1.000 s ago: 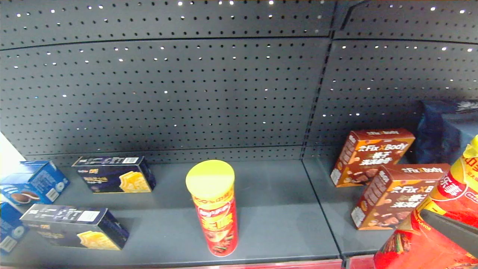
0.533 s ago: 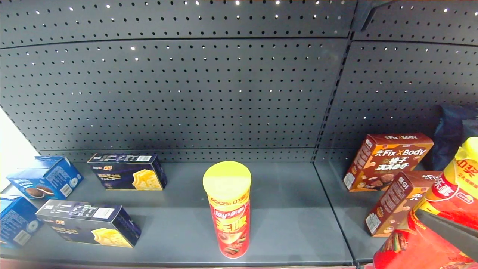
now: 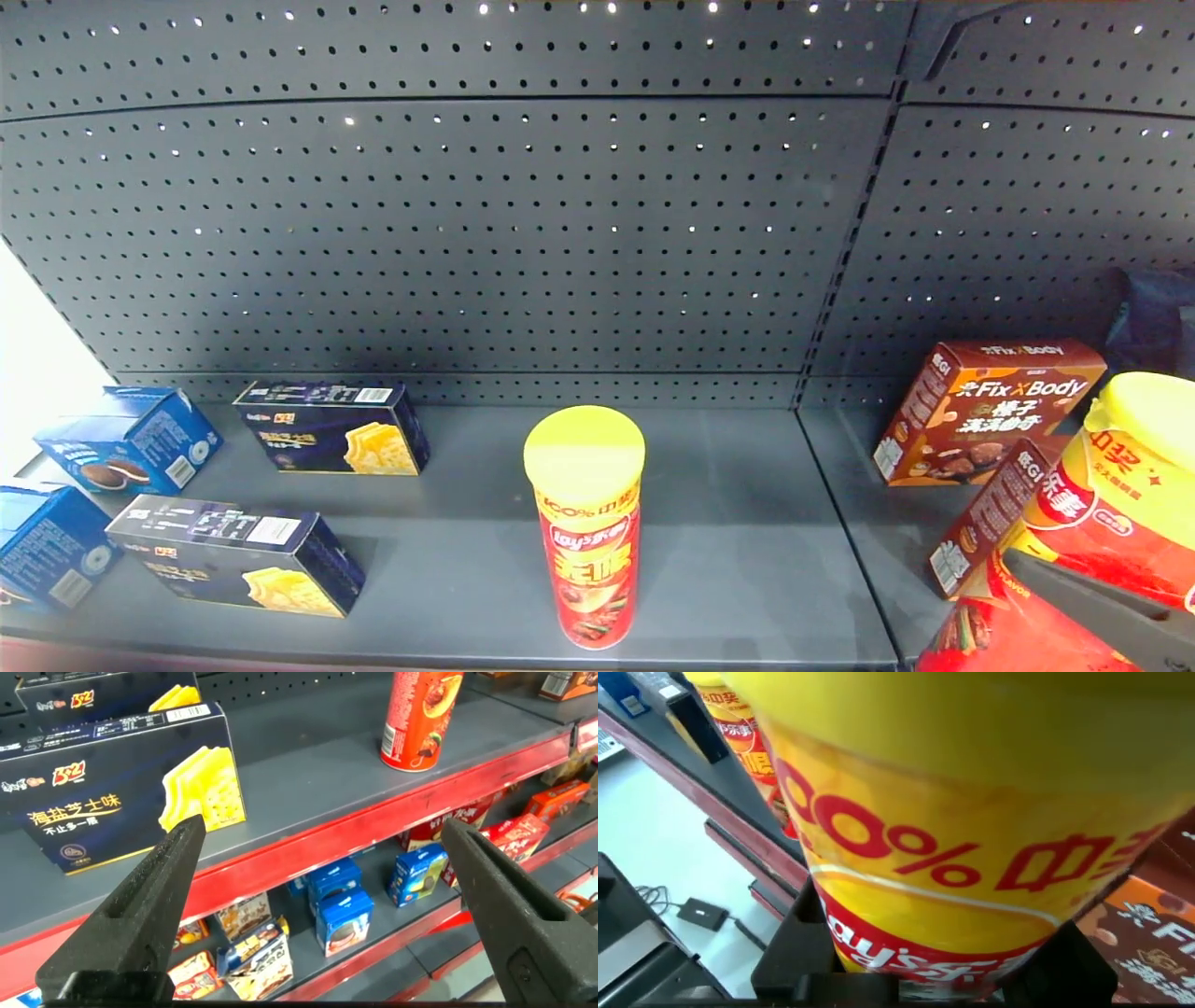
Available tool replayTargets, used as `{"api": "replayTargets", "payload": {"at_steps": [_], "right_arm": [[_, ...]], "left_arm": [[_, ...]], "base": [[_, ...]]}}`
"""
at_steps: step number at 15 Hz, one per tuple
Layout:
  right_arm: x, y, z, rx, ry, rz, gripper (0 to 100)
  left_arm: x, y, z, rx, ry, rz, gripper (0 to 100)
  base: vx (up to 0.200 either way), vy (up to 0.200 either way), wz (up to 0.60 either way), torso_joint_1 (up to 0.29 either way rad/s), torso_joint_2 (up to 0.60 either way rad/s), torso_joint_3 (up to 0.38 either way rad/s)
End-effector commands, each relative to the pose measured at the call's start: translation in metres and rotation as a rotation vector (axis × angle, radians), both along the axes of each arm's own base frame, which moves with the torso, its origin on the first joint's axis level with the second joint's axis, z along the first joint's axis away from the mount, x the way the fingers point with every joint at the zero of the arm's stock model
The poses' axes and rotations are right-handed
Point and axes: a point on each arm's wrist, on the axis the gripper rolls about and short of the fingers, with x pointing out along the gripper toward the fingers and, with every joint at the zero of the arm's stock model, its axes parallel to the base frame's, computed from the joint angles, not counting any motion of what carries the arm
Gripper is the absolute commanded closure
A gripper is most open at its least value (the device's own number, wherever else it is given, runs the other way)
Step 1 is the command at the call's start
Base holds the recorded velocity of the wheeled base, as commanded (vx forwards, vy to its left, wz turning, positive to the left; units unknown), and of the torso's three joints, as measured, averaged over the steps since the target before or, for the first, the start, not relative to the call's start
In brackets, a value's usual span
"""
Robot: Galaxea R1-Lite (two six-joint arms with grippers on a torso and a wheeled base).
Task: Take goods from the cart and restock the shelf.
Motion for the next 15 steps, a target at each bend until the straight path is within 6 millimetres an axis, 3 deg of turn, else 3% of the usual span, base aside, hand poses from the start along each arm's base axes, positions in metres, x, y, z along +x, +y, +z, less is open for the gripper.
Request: {"api": "replayTargets", "payload": {"at_steps": [1, 6, 10, 15], "right_arm": [[0.019, 0.011, -0.006, -0.043, 0.033, -0.060, 100], [0.087, 0.042, -0.011, -0.064, -0.002, -0.280, 100], [0.108, 0.068, -0.005, -0.011, 0.017, -0.224, 100], [0.135, 0.097, -0.015, 0.016, -0.037, -0.201, 100]], "left_arm": [[0.000, 0.000, 0.000, 0.000, 0.001, 0.000, 0], [0.000, 0.000, 0.000, 0.000, 0.001, 0.000, 0], [0.000, 0.000, 0.000, 0.000, 0.001, 0.000, 0], [0.000, 0.000, 0.000, 0.000, 0.001, 0.000, 0]], "base": [[0.000, 0.000, 0.00, 0.000, 0.00, 0.000], [0.000, 0.000, 0.00, 0.000, 0.00, 0.000], [0.000, 0.000, 0.00, 0.000, 0.00, 0.000], [0.000, 0.000, 0.00, 0.000, 0.00, 0.000]]}}
